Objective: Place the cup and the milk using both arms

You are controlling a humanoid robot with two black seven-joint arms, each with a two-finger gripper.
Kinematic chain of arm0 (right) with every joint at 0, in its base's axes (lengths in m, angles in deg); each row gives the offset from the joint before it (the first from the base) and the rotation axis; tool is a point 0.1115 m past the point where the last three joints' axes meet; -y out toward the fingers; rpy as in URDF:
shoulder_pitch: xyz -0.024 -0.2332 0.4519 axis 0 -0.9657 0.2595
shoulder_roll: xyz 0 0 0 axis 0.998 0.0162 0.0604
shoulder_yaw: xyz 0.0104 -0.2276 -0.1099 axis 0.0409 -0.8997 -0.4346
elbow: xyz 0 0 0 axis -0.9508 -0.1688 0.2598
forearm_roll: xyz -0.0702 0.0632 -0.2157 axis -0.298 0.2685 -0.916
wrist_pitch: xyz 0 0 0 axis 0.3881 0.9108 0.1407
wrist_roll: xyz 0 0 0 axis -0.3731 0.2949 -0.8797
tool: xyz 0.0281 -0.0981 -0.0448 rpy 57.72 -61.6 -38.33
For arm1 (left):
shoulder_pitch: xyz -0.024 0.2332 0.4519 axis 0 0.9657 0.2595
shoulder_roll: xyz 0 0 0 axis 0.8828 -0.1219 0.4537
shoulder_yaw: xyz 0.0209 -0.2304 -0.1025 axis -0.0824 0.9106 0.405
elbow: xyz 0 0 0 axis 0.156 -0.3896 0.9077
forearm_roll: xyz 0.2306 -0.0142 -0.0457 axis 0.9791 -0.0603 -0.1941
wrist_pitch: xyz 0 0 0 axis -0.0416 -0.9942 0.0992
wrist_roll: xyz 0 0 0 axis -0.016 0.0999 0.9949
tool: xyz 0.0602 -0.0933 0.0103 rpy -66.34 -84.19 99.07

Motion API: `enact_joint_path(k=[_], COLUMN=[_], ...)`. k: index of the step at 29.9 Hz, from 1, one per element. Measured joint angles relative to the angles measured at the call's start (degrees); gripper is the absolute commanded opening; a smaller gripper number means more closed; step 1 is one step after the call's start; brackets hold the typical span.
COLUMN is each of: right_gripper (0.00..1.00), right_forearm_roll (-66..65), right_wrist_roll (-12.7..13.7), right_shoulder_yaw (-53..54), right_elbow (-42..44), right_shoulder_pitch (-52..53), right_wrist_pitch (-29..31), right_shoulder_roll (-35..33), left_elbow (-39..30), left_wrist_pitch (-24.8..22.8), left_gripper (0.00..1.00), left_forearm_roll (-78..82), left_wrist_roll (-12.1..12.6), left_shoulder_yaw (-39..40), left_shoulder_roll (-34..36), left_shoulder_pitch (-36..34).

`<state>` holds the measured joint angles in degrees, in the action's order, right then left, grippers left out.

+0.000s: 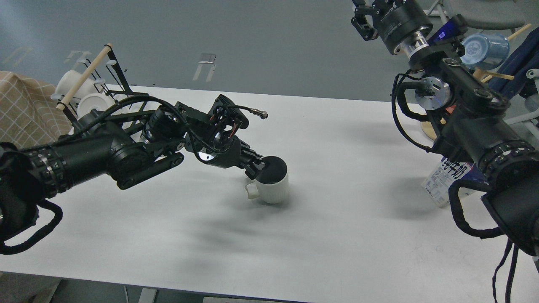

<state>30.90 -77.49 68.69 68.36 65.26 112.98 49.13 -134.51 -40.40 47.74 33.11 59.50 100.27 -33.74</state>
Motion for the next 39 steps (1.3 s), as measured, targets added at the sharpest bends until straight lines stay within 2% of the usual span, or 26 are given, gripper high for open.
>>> enact_joint_path(k=[1,3,9,14,19,22,29,35,39], right_gripper=[1.0,1.0,1.0,1.0,1.0,1.0,1.0,1.0,1.0], right_forearm_roll=[0.0,0.0,0.0,0.0,-0.27,-0.46,-2.42,-13.3,-24.24], right_wrist_roll=[0.0,0.0,0.0,0.0,0.0,0.0,0.0,0.0,-0.01], right_shoulder_yaw=[0.0,0.0,0.0,-0.04,-0.82,-5.19,-15.58,-19.71,-20.44], right_elbow=[0.0,0.0,-0.03,-0.43,-3.04,-6.2,-21.23,-40.03,-53.09], right_shoulder_pitch=[-0.01,-0.07,-0.19,-0.54,-0.55,-0.29,0.88,-0.07,-3.62], right_wrist_pitch=[0.0,0.0,0.0,0.0,0.0,0.0,0.01,-0.17,-3.33], right_shoulder_roll=[0.0,0.0,0.0,-0.93,-4.54,-7.95,-22.99,-41.96,-55.89], left_elbow=[0.0,-0.06,-1.47,-4.96,-7.25,-7.43,-6.86,-5.43,-5.17], left_wrist_pitch=[0.0,0.0,0.0,0.0,0.0,0.0,0.01,0.01,1.34], left_gripper=[0.83,0.85,0.88,0.89,0.92,0.95,0.96,0.96,0.96], left_forearm_roll=[-0.06,-0.15,-1.03,-7.17,-20.87,-32.5,-55.89,-73.16,-83.74], left_wrist_roll=[-0.03,-0.17,-0.49,-0.58,-0.55,-0.16,1.89,2.05,2.65], left_shoulder_yaw=[0.01,0.06,0.45,0.69,2.05,4.88,13.22,16.86,19.25], left_shoulder_roll=[-0.01,-0.01,0.53,3.35,9.18,12.44,19.33,20.5,19.95], left_shoulder_pitch=[-0.01,-0.21,-1.79,-6.84,-13.98,-15.82,-15.76,-10.06,-5.01])
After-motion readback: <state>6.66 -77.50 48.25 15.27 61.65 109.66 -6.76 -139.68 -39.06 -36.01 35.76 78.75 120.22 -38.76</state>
